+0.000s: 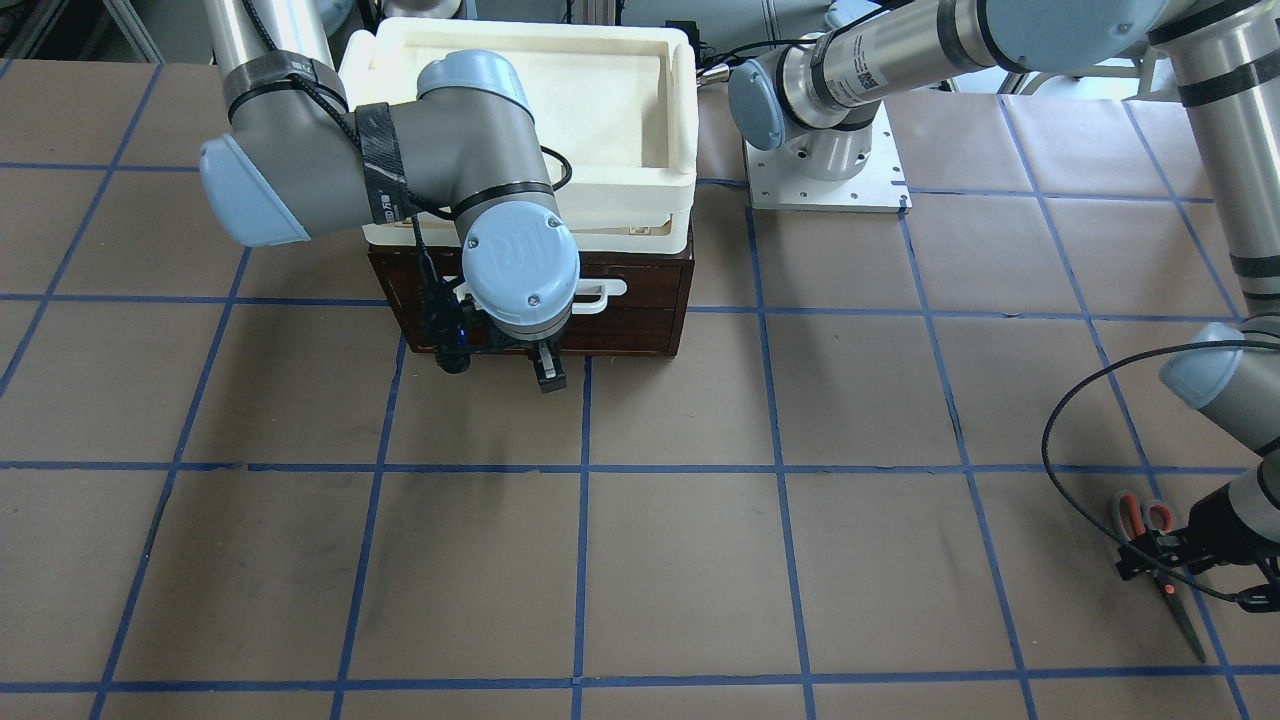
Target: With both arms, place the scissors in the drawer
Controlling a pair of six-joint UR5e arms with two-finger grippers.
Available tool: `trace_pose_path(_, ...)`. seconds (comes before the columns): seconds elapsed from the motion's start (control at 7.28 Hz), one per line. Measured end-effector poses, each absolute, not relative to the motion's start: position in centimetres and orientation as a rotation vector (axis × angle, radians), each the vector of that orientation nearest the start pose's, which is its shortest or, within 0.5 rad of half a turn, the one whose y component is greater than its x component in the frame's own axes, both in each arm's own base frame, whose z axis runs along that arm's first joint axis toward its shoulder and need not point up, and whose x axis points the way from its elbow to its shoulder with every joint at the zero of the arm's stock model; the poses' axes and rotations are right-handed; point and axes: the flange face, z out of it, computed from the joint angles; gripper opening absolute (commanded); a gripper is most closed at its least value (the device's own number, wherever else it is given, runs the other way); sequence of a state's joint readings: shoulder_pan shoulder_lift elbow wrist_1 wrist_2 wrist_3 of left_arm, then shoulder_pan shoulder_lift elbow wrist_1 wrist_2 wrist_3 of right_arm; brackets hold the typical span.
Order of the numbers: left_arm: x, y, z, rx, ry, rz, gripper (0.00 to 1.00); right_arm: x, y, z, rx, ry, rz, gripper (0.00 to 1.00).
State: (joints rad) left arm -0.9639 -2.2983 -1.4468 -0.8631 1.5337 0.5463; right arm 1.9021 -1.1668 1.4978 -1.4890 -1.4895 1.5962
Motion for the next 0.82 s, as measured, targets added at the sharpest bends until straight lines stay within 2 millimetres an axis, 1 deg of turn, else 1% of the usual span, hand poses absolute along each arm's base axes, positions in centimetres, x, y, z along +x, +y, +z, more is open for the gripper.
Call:
trace_pose_path(0.14, 29.5, -66.5, 16.8, -0.091, 3.111, -0.162, 0.87, 32.6, -51.2, 29.1, 2.032, 2.724, 0.526, 1.0)
trace_pose_path(0.27, 29.5, -66.4, 16.7, -0.089, 3.111, -0.158, 0.73, 32.6, -51.3, 28.7, 2.036, 2.726, 0.533, 1.0)
trace_pose_path(0.41, 29.5, -66.4, 16.7, -0.087, 3.11, -0.158, 0.56, 32.6, -51.4, 28.5, 2.036, 2.727, 0.534, 1.0)
trace_pose_path(0.69, 29.6, -66.4, 16.8, -0.08, 3.107, -0.161, 0.38, 32.7, -51.5, 28.0, 2.037, 2.732, 0.542, 1.0)
trace_pose_path(0.82, 29.6, -66.3, 16.9, -0.079, 3.107, -0.16, 0.31, 32.7, -51.6, 27.6, 2.039, 2.735, 0.549, 1.0)
